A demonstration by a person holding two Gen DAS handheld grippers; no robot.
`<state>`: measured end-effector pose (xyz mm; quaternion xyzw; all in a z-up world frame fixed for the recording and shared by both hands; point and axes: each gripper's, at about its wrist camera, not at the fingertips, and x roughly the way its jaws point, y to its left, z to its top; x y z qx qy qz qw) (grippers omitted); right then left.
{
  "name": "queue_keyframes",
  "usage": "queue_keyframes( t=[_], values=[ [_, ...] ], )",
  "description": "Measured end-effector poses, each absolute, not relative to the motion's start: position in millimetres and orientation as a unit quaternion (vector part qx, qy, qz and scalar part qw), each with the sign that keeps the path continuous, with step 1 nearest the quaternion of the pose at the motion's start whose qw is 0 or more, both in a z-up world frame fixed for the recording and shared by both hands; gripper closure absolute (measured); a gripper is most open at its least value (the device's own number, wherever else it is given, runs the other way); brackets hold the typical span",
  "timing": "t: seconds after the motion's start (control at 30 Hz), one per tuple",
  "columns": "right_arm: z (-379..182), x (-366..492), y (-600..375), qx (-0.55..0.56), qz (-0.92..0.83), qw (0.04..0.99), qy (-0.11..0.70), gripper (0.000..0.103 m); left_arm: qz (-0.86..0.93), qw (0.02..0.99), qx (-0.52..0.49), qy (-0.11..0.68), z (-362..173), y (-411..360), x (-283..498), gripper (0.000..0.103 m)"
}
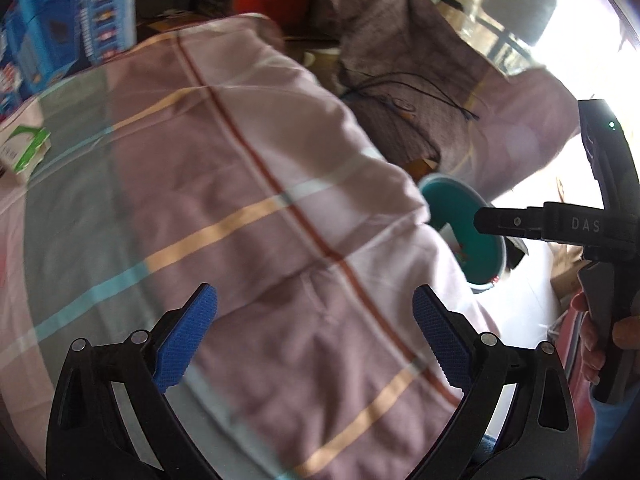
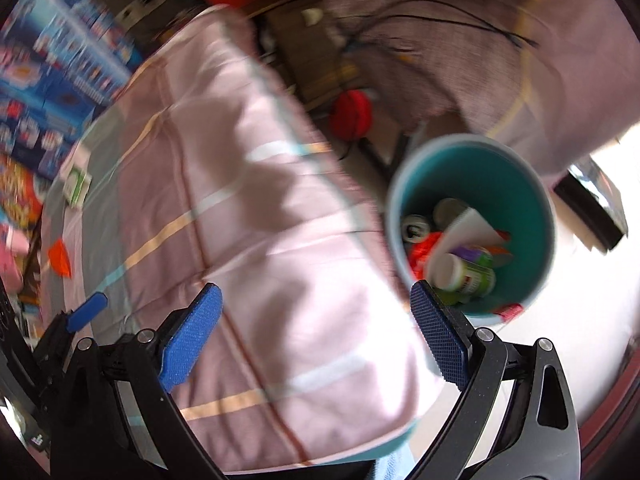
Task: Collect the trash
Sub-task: 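Move both grippers back over the sheet toward the red bag and box, then grasp the red snack bag with the left gripper while the right grasps the white-green medicine box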
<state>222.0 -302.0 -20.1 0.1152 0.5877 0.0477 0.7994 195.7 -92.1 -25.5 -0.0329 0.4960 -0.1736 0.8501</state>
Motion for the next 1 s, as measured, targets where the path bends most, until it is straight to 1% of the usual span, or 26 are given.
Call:
queue_keyframes(
  t=[0.3, 0.7, 0.87, 1.0],
  values=[
    [-19.7, 243.9, -180.2, 0.026, 0.123, 0.779, 0.614, 0.012, -0.092, 0.859, -0.082, 0.496, -32.6, 18.3, 189.9, 0.004],
    [-16.4, 283.7, -39.2, -0.067, 0.201, 0.754, 0.622, 0.012, 0.061, 0.862, -0.161, 0.478, -41.7, 189.9, 186.1, 0.004],
    [-24.9, 299.4, 7.3, -0.09, 0.222, 0.738, 0.631, 0.012, 0.095, 0.845, -0.233, 0.471, -54.1, 239.7, 191.8, 0.004],
    [-29.7, 316.8, 31.2, -0.101, 0.228, 0.73, 0.636, 0.012, 0.109, 0.839, -0.245, 0.473, -62.7, 252.6, 206.9, 0.004]
  ],
)
